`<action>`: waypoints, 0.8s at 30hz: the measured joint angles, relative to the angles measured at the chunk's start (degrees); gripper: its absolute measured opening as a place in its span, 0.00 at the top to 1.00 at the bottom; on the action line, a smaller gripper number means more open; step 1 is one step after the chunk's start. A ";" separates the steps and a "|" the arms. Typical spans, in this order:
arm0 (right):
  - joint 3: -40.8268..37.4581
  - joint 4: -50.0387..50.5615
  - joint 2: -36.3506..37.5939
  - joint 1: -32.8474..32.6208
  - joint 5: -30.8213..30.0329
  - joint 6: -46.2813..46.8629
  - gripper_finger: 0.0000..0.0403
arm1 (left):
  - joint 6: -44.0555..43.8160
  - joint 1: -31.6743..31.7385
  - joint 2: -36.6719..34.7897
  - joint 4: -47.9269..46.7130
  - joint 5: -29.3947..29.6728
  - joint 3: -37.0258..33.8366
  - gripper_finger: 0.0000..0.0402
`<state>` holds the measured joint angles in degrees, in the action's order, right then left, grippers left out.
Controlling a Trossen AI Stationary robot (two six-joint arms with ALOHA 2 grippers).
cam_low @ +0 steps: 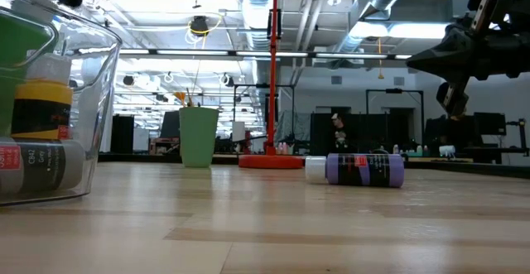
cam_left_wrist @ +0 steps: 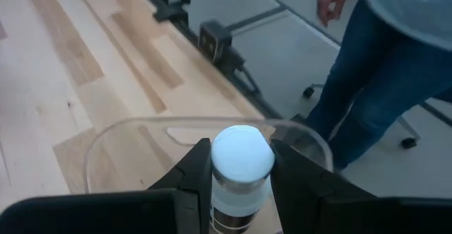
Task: Pick & Place Paint Supplies
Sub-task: Put the white coloring bottle into the transparent bin
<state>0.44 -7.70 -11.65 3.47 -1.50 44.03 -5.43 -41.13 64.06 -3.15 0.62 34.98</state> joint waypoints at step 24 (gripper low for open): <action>0.01 0.00 -0.01 -0.01 -0.02 0.00 1.00 | 0.91 4.52 -8.00 -6.48 3.91 0.04 0.76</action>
<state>0.45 -7.70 -11.66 3.46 -1.52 44.03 -4.52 -36.60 56.06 -9.63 4.54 35.03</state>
